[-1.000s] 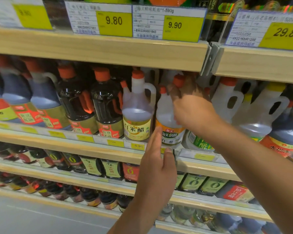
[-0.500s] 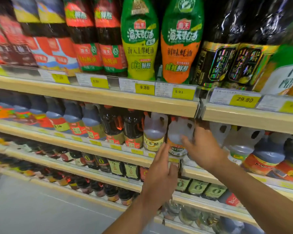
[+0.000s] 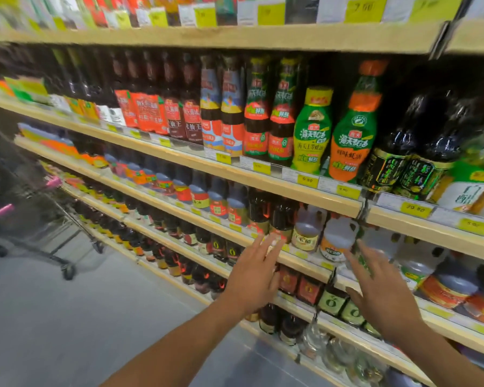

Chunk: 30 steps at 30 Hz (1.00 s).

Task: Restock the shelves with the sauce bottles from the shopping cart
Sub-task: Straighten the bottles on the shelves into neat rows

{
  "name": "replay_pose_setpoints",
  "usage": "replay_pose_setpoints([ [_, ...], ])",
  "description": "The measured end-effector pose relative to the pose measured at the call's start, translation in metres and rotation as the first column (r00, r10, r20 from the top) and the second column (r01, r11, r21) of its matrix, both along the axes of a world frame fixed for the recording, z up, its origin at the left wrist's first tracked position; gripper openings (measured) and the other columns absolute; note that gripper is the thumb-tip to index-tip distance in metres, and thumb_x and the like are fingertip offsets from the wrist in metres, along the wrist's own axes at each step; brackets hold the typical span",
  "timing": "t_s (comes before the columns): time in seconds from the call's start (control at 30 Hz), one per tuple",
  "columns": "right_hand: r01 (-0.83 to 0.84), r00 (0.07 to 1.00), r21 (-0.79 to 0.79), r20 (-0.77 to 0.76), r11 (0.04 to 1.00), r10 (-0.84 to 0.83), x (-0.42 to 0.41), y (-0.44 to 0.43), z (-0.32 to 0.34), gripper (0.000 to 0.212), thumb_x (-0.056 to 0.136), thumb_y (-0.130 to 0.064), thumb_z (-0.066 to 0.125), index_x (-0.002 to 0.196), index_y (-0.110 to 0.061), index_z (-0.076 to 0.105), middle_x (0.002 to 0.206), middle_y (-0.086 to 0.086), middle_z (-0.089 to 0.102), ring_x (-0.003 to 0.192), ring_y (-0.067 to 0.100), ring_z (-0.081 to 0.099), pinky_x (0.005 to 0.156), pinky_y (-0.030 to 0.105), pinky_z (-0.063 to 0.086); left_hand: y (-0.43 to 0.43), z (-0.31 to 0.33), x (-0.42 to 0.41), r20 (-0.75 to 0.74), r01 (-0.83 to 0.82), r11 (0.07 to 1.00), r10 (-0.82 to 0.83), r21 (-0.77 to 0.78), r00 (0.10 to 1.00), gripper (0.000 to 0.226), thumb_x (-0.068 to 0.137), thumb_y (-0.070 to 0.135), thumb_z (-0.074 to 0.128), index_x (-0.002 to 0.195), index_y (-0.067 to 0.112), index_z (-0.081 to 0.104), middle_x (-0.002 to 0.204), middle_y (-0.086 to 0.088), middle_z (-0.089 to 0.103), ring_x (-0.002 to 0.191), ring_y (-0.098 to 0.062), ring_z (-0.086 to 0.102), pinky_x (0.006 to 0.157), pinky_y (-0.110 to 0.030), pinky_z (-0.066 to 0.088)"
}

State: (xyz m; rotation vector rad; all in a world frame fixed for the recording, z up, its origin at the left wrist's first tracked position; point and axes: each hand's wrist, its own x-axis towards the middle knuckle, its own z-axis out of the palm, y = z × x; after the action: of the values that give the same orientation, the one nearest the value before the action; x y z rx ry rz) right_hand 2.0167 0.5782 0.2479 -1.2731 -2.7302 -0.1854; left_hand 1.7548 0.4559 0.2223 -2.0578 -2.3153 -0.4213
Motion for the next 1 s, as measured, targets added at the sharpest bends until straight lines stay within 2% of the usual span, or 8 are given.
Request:
replay_pose_setpoints([
  [0.07, -0.04, 0.999, 0.078, -0.005, 0.996, 0.041, -0.003, -0.009, 0.008, 0.096, 0.064, -0.035, 0.092, 0.147, -0.014, 0.048, 0.151, 0.019, 0.045, 0.131, 0.04, 0.042, 0.1, 0.057, 0.048, -0.018, 0.007, -0.013, -0.072, -0.014, 1.0, 0.013, -0.019, 0.997, 0.071, 0.101, 0.04, 0.041, 0.161, 0.024, 0.008, 0.17, -0.002, 0.002, 0.157, -0.026, -0.002, 0.127, -0.046, 0.013],
  [0.17, -0.044, 0.999, 0.157, -0.008, 0.987, 0.046, -0.011, -0.021, 0.017, 0.092, 0.063, -0.035, 0.092, 0.144, -0.014, 0.053, 0.151, 0.019, 0.045, 0.132, 0.037, 0.037, 0.105, 0.057, 0.042, -0.043, 0.011, -0.035, -0.092, -0.034, 0.999, 0.03, -0.04, 0.995, 0.07, 0.101, 0.041, 0.041, 0.161, 0.027, 0.007, 0.17, -0.001, 0.001, 0.157, -0.024, -0.004, 0.127, -0.048, 0.011],
  [0.27, -0.073, 0.997, 0.162, 0.018, 0.984, 0.071, -0.028, -0.032, 0.016, 0.092, 0.067, -0.034, 0.09, 0.147, -0.014, 0.049, 0.154, 0.019, 0.041, 0.135, 0.04, 0.041, 0.111, 0.057, 0.032, -0.069, 0.009, -0.062, -0.107, -0.055, 0.997, 0.048, -0.054, 0.993, 0.071, 0.101, 0.042, 0.04, 0.161, 0.028, 0.006, 0.17, 0.001, -0.004, 0.157, -0.021, -0.008, 0.127, -0.047, 0.008],
  [0.43, -0.088, 0.996, 0.172, 0.036, 0.981, 0.083, -0.088, -0.06, 0.007, 0.085, 0.072, -0.034, 0.087, 0.146, -0.015, 0.05, 0.155, 0.018, 0.04, 0.137, 0.04, 0.044, 0.112, 0.058, 0.033, -0.109, 0.01, -0.118, -0.14, -0.066, 0.996, 0.057, -0.056, 0.989, 0.07, 0.1, 0.043, 0.045, 0.16, 0.027, 0.014, 0.17, 0.0, -0.001, 0.157, -0.022, -0.003, 0.126, -0.048, 0.012],
  [0.6, -0.067, 0.998, 0.16, 0.003, 0.985, 0.068, -0.166, -0.1, -0.002, 0.08, 0.075, -0.036, 0.083, 0.145, -0.017, 0.051, 0.156, 0.015, 0.039, 0.14, 0.037, 0.041, 0.113, 0.056, 0.035, -0.148, 0.013, -0.181, -0.158, -0.06, 0.997, 0.051, -0.053, 0.986, 0.072, 0.099, 0.042, 0.047, 0.161, 0.026, 0.012, 0.17, -0.002, 0.001, 0.157, -0.024, -0.004, 0.126, -0.045, 0.004],
  [0.73, -0.037, 0.999, 0.109, 0.003, 0.993, 0.037, -0.214, -0.127, -0.009, 0.079, 0.077, -0.039, 0.079, 0.147, -0.021, 0.047, 0.16, 0.011, 0.033, 0.144, 0.033, 0.036, 0.116, 0.053, 0.033, -0.172, 0.009, -0.227, -0.141, -0.075, 0.996, 0.067, -0.051, 0.988, 0.071, 0.1, 0.044, 0.045, 0.161, 0.026, 0.012, 0.17, -0.003, 0.001, 0.157, -0.024, -0.004, 0.127, -0.047, 0.008],
  [0.87, 0.038, 0.999, 0.052, 0.013, 0.998, -0.039, -0.24, -0.145, -0.014, 0.078, 0.085, -0.043, 0.069, 0.153, -0.024, 0.036, 0.165, 0.009, 0.023, 0.149, 0.031, 0.027, 0.12, 0.051, 0.026, -0.182, 0.001, -0.256, -0.112, -0.062, 0.998, 0.059, -0.027, 0.992, 0.072, 0.1, 0.046, 0.046, 0.161, 0.026, 0.015, 0.17, -0.005, 0.007, 0.157, -0.025, 0.001, 0.127, -0.045, 0.01],
  [1.0, 0.137, 0.991, -0.005, -0.002, 0.991, -0.137, -0.244, -0.153, -0.012, 0.076, 0.09, -0.049, 0.061, 0.155, -0.025, 0.03, 0.166, 0.006, 0.019, 0.151, 0.028, 0.024, 0.121, 0.048, 0.021, -0.176, -0.001, -0.259, -0.033, -0.045, 0.999, 0.044, -0.023, 0.998, 0.072, 0.1, 0.049, 0.045, 0.161, 0.028, 0.013, 0.17, -0.001, 0.004, 0.157, -0.022, -0.002, 0.126, -0.041, 0.004],
])
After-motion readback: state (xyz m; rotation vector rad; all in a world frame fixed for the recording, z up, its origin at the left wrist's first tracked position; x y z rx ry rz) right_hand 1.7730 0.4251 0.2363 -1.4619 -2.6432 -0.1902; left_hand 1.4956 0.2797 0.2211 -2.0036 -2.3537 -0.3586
